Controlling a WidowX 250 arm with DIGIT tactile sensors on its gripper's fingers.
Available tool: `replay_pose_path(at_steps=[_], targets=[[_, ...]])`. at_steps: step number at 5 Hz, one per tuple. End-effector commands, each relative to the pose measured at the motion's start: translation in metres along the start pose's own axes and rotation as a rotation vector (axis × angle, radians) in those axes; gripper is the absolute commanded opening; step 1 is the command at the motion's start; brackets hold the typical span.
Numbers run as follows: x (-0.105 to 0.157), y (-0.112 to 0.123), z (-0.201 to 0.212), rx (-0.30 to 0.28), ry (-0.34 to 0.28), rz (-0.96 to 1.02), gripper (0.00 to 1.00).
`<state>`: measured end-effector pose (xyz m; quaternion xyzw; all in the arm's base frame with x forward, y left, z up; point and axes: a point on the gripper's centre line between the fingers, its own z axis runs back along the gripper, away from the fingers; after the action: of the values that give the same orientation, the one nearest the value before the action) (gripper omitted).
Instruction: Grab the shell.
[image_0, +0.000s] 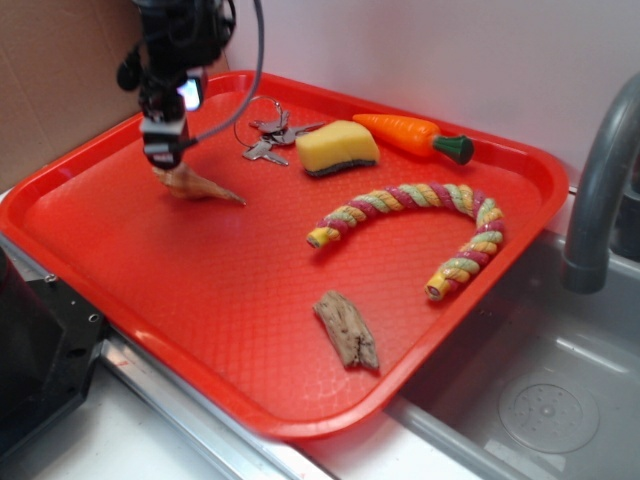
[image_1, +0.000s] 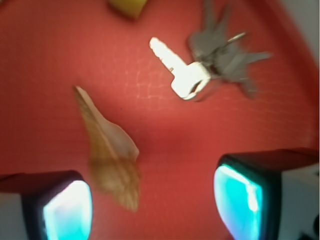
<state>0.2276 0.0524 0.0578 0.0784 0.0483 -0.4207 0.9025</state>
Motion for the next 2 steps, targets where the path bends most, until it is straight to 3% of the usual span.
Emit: replay_pose_path(at_steps=[1, 2], targets=[[0.0260, -0.0200, -0.0071, 0.090, -0.105, -0.129, 1.00], [0.0223, -0.0227, -0.0163, 0.040, -0.076, -0.109, 1.00]])
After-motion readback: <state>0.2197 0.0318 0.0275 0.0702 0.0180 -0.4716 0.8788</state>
